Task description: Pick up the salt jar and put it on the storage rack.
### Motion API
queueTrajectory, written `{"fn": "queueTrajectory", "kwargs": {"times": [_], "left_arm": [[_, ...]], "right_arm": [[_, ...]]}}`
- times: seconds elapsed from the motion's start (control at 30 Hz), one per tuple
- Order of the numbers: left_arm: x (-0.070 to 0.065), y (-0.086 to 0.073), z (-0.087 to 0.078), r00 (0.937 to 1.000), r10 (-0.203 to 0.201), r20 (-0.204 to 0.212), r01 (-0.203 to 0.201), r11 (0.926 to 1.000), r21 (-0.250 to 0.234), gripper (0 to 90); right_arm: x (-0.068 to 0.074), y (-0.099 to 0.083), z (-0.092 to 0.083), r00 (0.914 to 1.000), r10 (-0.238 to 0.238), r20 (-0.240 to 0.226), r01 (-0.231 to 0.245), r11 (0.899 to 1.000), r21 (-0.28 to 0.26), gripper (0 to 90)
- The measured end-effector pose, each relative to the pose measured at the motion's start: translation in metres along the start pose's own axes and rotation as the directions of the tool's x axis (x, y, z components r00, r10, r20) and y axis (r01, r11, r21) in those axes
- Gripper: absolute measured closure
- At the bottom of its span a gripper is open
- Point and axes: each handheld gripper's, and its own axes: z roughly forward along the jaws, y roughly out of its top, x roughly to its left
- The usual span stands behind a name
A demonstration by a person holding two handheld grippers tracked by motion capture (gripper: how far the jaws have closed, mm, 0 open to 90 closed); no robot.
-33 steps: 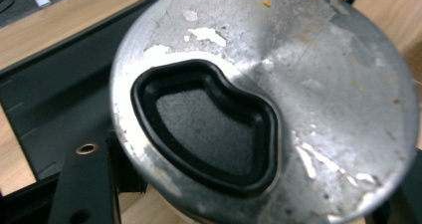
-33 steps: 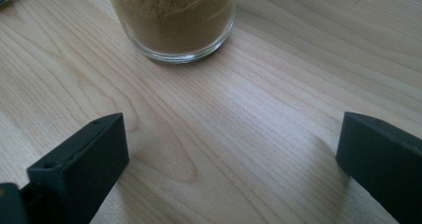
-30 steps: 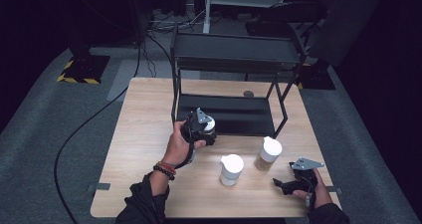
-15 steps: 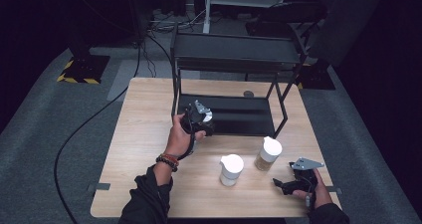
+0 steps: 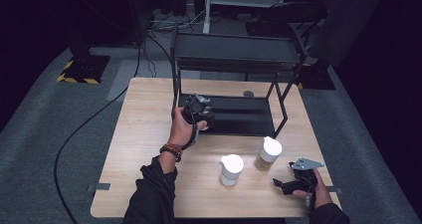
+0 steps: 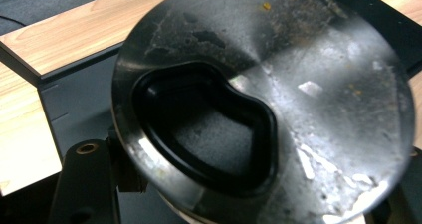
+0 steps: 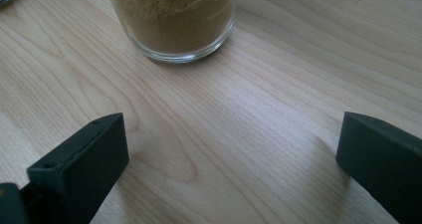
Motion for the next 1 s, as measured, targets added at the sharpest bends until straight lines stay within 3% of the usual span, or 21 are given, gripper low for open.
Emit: {"fn": "queueTrajectory", "kwargs": {"times": [0.4, 1.0], "left_arm": [[0.001, 0.008, 0.017, 0.9993, -0.023, -0.030, 0.024, 0.9995, 0.020, 30.2], [0.004, 0.002, 0.030, 0.9974, -0.057, -0.044, 0.059, 0.9973, 0.044, 30.2]], "right_arm": [[0.000, 0.000, 0.000, 1.0000, -0.001, -0.001, 0.001, 1.000, -0.001, 0.0], [0.000, 0.000, 0.000, 1.0000, -0.002, -0.002, 0.002, 1.000, -0.001, 0.0]]}}
